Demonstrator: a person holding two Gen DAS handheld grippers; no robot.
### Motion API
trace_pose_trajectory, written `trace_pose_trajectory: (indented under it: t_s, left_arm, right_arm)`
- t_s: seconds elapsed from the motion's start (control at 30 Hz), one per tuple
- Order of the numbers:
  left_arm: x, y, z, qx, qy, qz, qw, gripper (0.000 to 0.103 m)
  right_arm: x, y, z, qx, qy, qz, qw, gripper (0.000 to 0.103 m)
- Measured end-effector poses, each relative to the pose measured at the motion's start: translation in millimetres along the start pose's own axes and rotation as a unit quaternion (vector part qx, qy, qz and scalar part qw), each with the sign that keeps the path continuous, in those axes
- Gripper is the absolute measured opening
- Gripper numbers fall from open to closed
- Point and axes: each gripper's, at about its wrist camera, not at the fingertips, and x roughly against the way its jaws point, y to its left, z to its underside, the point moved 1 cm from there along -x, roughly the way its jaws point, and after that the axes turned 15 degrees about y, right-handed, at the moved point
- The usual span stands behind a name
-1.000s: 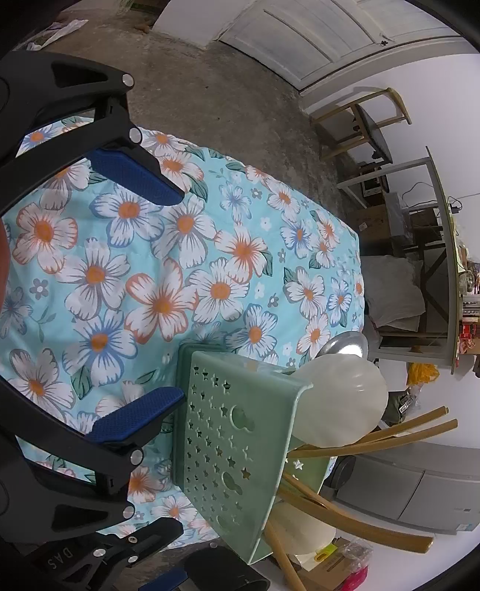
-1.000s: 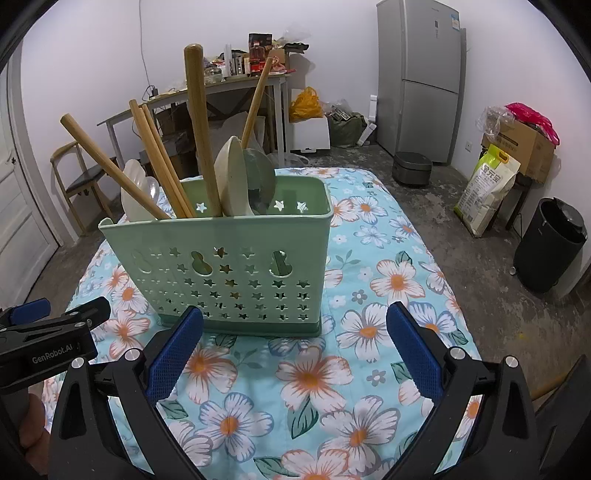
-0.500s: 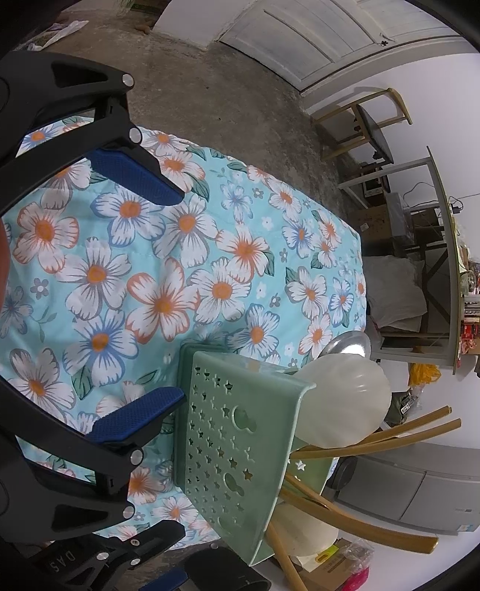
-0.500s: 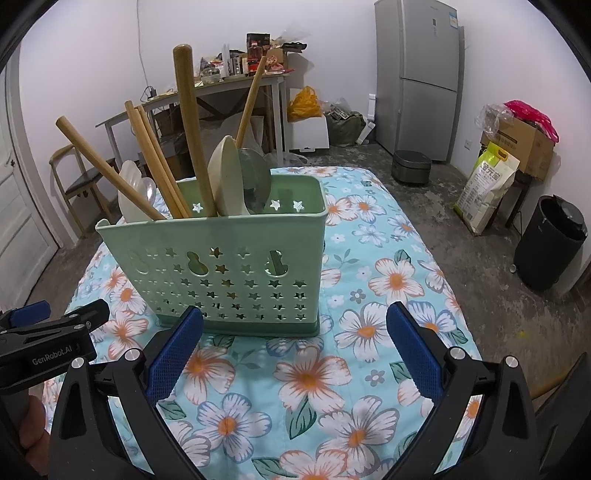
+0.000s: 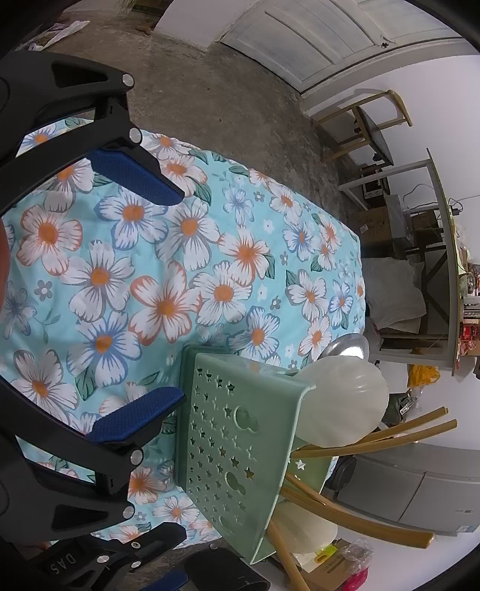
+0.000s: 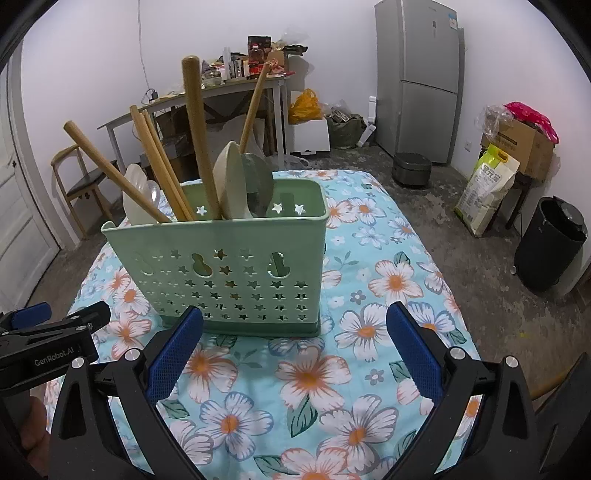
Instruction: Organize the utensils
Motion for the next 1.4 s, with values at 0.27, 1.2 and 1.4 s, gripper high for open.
trace_pose_trajectory:
  t_s: [0.27,1.2,1.4]
  left_arm:
    - [0.8,-0.4,-0.2,-0.001,0.0,0.0,1.0,0.095]
    - [7.9,-2.8,2.8,-0.005,-0.003,0.006,1.0,0.095]
    - [7.9,-2.7,3.0,-0.005,-0.004,0.006,1.0,0.095]
  right_arm:
    - [1.2,3.5,0.2,0.003,-0.001,0.0,1.0,0.097]
    - [9.1,4.0,0.4,0.002,-0.006,0.002,1.0,0.097]
    - [8.8,2.5,1.0,0.002,-0.005,0.001,1.0,0.097]
